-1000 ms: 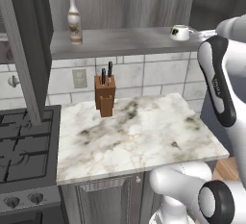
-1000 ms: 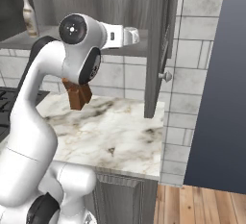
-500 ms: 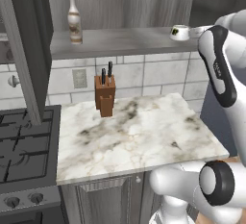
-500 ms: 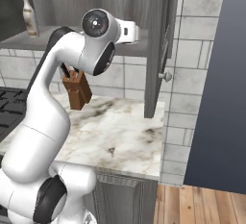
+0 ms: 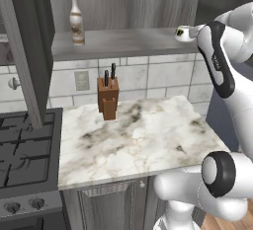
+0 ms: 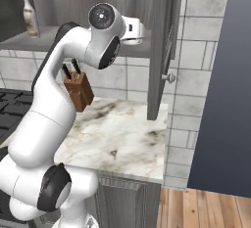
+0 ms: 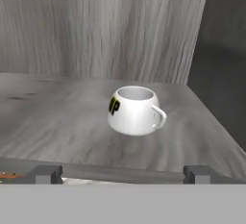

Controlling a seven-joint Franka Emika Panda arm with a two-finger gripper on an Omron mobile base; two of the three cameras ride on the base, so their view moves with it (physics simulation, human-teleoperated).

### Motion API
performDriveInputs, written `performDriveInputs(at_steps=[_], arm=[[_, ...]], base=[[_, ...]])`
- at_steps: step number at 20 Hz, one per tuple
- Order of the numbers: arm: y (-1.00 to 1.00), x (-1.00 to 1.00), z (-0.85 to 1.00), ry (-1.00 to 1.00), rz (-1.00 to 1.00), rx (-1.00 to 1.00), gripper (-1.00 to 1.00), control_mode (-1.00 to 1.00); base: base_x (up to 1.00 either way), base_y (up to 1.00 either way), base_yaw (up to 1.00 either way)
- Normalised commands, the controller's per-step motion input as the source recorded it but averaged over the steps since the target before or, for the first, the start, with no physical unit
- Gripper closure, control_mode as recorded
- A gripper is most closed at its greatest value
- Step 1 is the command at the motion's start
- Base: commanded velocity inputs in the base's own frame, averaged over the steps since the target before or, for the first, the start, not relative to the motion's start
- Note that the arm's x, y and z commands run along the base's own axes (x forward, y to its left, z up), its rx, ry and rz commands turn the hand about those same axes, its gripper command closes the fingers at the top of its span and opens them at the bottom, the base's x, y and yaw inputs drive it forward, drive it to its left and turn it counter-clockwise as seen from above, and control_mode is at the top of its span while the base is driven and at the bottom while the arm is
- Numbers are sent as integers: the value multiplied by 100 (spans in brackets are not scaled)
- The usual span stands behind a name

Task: Open the cabinet directly in front. Then move the liquor and the mug to the dining counter with the jar on it.

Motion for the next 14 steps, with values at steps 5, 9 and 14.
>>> performDriveInputs(at_steps=[5, 9, 14], arm=[[0, 9, -11, 8, 0, -7, -100, -100], [0, 0, -8, 0, 0, -1, -100, -100], [0, 5, 0, 0, 0, 0, -100, -100]], base=[[0, 0, 0], [0, 0, 0], [0, 0, 0]])
